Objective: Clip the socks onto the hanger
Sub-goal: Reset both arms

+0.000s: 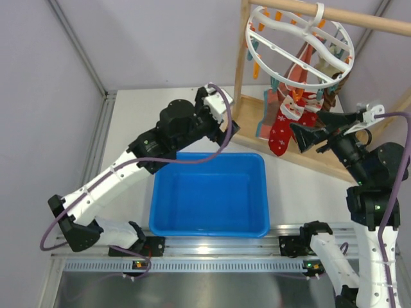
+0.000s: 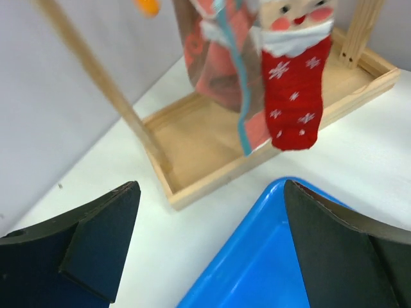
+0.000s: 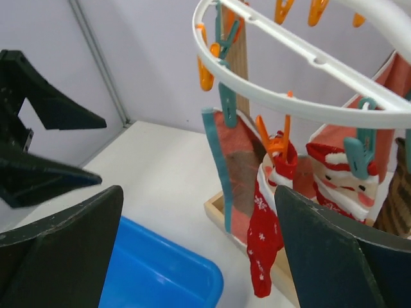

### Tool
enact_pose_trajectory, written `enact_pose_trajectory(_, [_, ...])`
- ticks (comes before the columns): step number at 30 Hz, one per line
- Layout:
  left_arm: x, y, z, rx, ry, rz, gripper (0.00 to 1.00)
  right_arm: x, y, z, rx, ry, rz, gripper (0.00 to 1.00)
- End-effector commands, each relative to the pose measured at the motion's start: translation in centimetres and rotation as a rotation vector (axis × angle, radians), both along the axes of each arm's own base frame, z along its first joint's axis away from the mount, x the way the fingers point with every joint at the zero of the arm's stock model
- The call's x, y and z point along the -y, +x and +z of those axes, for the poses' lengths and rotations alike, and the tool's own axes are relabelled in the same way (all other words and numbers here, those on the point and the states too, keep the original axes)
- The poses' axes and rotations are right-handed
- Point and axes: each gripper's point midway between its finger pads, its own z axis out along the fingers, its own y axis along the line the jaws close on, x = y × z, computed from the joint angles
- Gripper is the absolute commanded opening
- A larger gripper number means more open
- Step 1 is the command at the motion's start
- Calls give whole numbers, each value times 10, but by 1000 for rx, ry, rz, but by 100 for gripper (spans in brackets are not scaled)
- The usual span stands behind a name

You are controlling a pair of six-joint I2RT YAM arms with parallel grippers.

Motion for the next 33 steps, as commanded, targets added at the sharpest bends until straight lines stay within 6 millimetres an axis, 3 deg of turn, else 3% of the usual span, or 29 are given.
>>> enact_pose_trajectory(1, [-58,15,-25,-229,-61,122,98,-12,-2,-36,-80,-49,87,100])
enact_pose_trajectory(2, [-72,22,-27,-248,-72,166,98,-13,-3,-36,-77,-56,93,100])
enact_pose_trajectory(3, [-80,21,-34,-295,-87,169,98,-14,-1,-49,-117,-59,103,100])
enact_pose_trajectory(4, [-103,32,-37,-310,-105,225,98,-16,1,-56,-137,-63,115,100])
enact_pose_trajectory(5, [-117,28,-30,-299,-130,234,98,-16,4,-67,-166,-63,122,100])
enact_pose_trajectory(6, [-126,26,-44,-319,-114,240,98,-18,5,-73,-176,-64,132,100])
enact_pose_trajectory(8, [-158,23,-45,-299,-126,308,98,-19,8,-91,-203,-67,137,100])
enact_pose_trajectory(9, [-169,23,-67,-330,-98,337,98,-19,9,-96,-206,-72,137,100])
enact_pose_trajectory(11, [-197,16,-83,-356,-75,410,98,-21,11,-106,-209,-98,137,100])
enact_pose_trajectory(12, [-204,11,-102,-379,-30,420,98,-21,13,-117,-224,-110,138,100])
enact_pose_trajectory(14, [-219,2,-108,-375,-25,451,98,-22,13,-127,-224,-159,134,100])
enact_pose_trajectory(15, [-228,-2,-120,-391,4,469,98,-23,13,-135,-235,-176,133,100])
enact_pose_trajectory(23, [-275,-17,-132,-383,24,634,98,-19,4,-151,-201,-258,114,100])
enact_pose_trajectory(33, [-274,-19,-115,-299,14,604,98,-18,-8,-145,-177,-257,116,100])
